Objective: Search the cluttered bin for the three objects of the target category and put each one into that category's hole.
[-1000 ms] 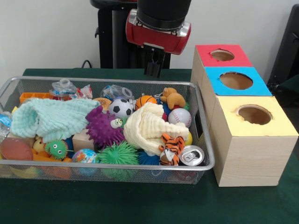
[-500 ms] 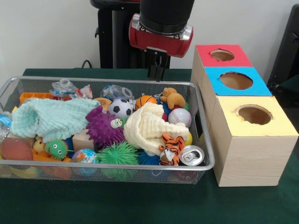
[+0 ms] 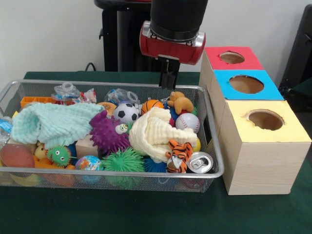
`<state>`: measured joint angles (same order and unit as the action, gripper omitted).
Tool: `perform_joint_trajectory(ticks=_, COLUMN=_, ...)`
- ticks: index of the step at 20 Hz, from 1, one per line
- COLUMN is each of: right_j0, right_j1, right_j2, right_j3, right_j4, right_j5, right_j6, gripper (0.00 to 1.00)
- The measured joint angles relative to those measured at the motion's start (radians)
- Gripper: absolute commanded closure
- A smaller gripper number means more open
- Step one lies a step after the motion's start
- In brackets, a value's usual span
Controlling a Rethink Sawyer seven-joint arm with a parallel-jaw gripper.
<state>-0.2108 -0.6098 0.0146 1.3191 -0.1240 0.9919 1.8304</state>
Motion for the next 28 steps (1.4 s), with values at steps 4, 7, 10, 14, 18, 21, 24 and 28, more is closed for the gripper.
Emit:
perform_joint_trajectory(ticks=4, right_j0=-0.003, right_j1=-0.001, right_j2=0.001, right_j3=0.026, right_j4=-0.003, right_j5=-0.029, right_j6=0.000, gripper=1.00)
perform_joint_trajectory(ticks=7, right_j0=-0.005, right_j1=-0.004, right_j2=0.001, right_j3=0.042, right_j4=-0.004, right_j5=-0.040, right_j6=0.000, gripper=1.00)
perform_joint_trajectory(ticks=10, right_j0=-0.013, right_j1=-0.017, right_j2=0.004, right_j3=0.074, right_j4=-0.006, right_j5=-0.051, right_j6=0.000, gripper=1.00)
perform_joint_trajectory(ticks=14, right_j0=-0.026, right_j1=-0.033, right_j2=0.007, right_j3=0.104, right_j4=-0.007, right_j5=-0.060, right_j6=0.000, gripper=1.00)
perform_joint_trajectory(ticks=18, right_j0=-0.047, right_j1=-0.050, right_j2=0.013, right_j3=0.132, right_j4=-0.009, right_j5=-0.061, right_j6=0.000, gripper=1.00)
perform_joint_trajectory(ticks=21, right_j0=-0.058, right_j1=-0.054, right_j2=0.019, right_j3=0.143, right_j4=-0.010, right_j5=-0.062, right_j6=0.000, gripper=1.00)
perform_joint_trajectory(ticks=24, right_j0=-0.077, right_j1=-0.059, right_j2=0.030, right_j3=0.150, right_j4=-0.013, right_j5=-0.062, right_j6=0.000, gripper=1.00)
perform_joint_trajectory(ticks=28, right_j0=-0.093, right_j1=-0.066, right_j2=0.040, right_j3=0.154, right_j4=-0.014, right_j5=-0.064, right_j6=0.000, gripper=1.00)
